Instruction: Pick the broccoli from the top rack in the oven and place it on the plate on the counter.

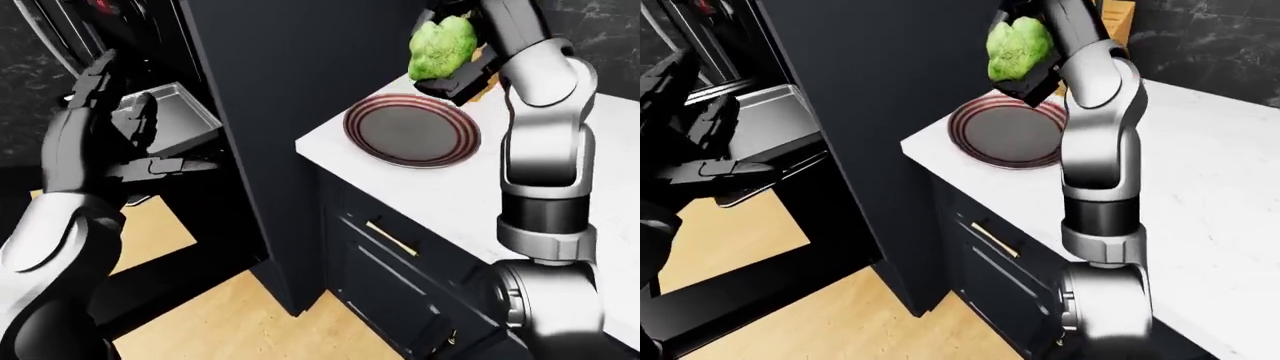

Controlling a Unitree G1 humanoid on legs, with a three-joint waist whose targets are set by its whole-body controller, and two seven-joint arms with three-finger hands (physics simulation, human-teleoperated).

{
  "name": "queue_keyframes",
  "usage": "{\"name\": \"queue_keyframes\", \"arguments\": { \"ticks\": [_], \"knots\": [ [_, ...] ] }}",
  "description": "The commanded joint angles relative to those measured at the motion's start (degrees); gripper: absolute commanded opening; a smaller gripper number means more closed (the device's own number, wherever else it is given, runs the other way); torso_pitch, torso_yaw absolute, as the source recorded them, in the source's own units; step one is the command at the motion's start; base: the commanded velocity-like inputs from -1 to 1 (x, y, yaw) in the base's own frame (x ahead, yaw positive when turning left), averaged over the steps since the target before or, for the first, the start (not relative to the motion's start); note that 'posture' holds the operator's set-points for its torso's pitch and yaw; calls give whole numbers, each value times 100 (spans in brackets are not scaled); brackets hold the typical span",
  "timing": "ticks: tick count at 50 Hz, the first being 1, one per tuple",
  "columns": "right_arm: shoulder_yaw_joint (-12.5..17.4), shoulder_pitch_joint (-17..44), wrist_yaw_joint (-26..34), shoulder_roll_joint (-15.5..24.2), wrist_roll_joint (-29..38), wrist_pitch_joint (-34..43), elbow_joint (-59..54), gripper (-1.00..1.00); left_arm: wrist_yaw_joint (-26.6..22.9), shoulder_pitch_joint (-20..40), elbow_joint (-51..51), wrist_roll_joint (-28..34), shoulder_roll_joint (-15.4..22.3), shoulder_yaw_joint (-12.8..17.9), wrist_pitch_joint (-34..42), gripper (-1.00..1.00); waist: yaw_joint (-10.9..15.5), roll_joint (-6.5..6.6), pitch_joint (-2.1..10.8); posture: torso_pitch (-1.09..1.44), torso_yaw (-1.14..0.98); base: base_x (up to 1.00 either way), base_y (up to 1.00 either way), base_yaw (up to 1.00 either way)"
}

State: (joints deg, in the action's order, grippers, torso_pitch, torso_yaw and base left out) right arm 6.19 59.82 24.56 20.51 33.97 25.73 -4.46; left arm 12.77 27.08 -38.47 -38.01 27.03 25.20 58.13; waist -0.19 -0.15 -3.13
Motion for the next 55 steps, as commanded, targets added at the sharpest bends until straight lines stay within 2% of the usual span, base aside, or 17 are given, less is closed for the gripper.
{"name": "queue_keyframes", "arguments": {
  "ticks": [1, 3, 5, 6, 7, 19, 35, 45, 55],
  "knots": [
    [-63, 145, 7, -11, -8, -12, -40, -100, 49, 124, -49, -43, 120, 114, 11, 100, 43, 7, 98, 0, 0, 0, 0, 0],
    [-69, 173, 26, -15, -1, 14, -24, -100, 56, 96, -57, -60, 126, 123, -4, 100, -3, 136, 161, 0, 0, 0, 0, 0],
    [-70, 189, 35, -17, 1, 21, -14, -100, 57, 74, -48, -61, 130, 124, -28, 100, -60, 337, 206, 0, 0, 0, 0, 0],
    [-68, 194, 23, -17, -3, 4, -42, -100, 62, 69, -60, -71, 132, 129, -23, 100, -64, 274, 168, 0, 0, 0, 0, 0],
    [-59, 207, 17, -25, -18, 7, -51, -100, 64, 70, -50, -70, 135, 122, -34, 100, -64, 277, 147, 0, 0, 0, 0, 0],
    [-93, 147, 220, -19, 40, -4, -59, -100, 114, 27, -107, -196, 161, 176, -78, 100, -69, 217, 185, 0, 0, 0, 0, 0],
    [-158, 378, 320, 23, 342, 83, -724, -100, 161, 35, -50, -374, 309, 247, -100, 100, -75, 224, 139, 0, 0, 0, 0, 0],
    [-66, 666, -280, 131, 260, -480, -2137, -100, 142, 22, -11, -384, 347, 238, -151, 100, -74, 253, 144, 0, 0, 0, 0, 0],
    [-62, 899, -747, 149, -80, -617, -2947, -100, 32, -74, 38, -238, 289, 194, -276, 100, -63, 268, 160, 0, 0, 0, 0, 0]
  ]
}}
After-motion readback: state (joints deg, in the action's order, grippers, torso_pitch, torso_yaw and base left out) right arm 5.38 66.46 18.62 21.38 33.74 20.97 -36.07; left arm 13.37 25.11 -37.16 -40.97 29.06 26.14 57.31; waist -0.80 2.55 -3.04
